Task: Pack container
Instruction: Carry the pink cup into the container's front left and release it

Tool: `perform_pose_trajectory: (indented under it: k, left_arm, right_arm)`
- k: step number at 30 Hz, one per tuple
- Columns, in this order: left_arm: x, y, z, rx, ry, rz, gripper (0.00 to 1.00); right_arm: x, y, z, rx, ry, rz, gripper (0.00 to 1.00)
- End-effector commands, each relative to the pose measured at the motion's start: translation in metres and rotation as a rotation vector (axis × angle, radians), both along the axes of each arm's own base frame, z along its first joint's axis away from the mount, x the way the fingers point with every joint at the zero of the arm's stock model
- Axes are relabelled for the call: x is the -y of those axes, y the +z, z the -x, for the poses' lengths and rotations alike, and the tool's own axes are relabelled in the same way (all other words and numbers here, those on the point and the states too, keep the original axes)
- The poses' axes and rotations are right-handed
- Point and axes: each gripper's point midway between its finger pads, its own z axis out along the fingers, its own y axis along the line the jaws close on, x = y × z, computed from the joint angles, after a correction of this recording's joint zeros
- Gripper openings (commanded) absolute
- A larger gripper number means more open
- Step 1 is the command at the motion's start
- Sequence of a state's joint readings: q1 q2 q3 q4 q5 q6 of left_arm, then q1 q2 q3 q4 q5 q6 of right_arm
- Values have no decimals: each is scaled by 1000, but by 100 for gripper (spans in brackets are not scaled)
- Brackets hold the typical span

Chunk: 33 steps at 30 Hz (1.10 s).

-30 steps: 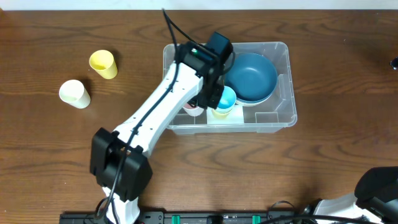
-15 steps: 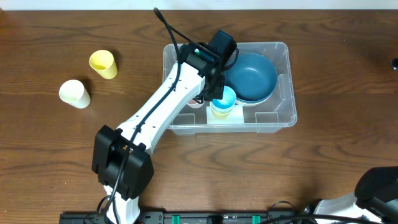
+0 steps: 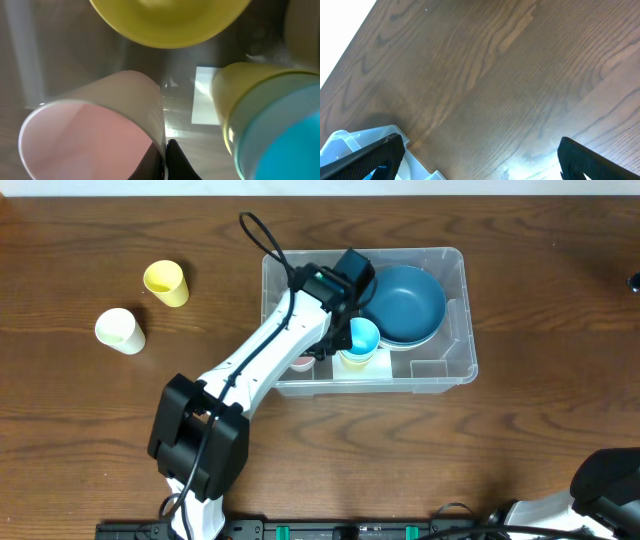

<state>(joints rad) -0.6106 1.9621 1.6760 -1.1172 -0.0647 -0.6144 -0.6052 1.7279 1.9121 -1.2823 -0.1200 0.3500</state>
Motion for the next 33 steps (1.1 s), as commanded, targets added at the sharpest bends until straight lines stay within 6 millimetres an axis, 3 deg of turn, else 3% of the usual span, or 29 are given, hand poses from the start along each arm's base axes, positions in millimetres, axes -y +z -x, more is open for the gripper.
perform_pose_trajectory:
  k: [1, 16, 20, 33]
  left_arm:
    - [-7, -9, -1, 3, 34, -27, 6]
    - [-6, -11, -2, 8, 38, -23, 6]
    - [-6, -11, -2, 7, 37, -23, 14]
    - [-4, -8, -9, 30, 24, -9, 16]
  right_arm:
    - [2, 2, -1, 2, 10, 9, 99]
    - [2, 2, -1, 2, 10, 9, 99]
    - [2, 2, -1, 2, 10, 9, 99]
    - [2, 2, -1, 2, 10, 9, 99]
